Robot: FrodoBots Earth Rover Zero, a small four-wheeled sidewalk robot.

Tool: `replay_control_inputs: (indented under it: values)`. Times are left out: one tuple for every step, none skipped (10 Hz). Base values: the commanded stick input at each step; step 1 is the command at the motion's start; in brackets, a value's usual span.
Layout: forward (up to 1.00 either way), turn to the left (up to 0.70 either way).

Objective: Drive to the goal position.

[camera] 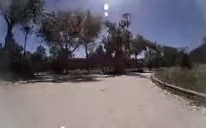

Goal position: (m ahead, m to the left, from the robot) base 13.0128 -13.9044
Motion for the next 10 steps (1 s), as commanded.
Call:
replay_control_inputs:
  values:
    - [1.00,-0.40]
    - [1.00,-0.40]
    - [1.00,-0.37]
    - [1.00,-0.06]
    - [1.00,0.00]
    - [1.00,0.00]
    - [1.00,0.00]
    - [1.00,0.00]
    - [1.00,0.00]
    - [1.00,0.00]
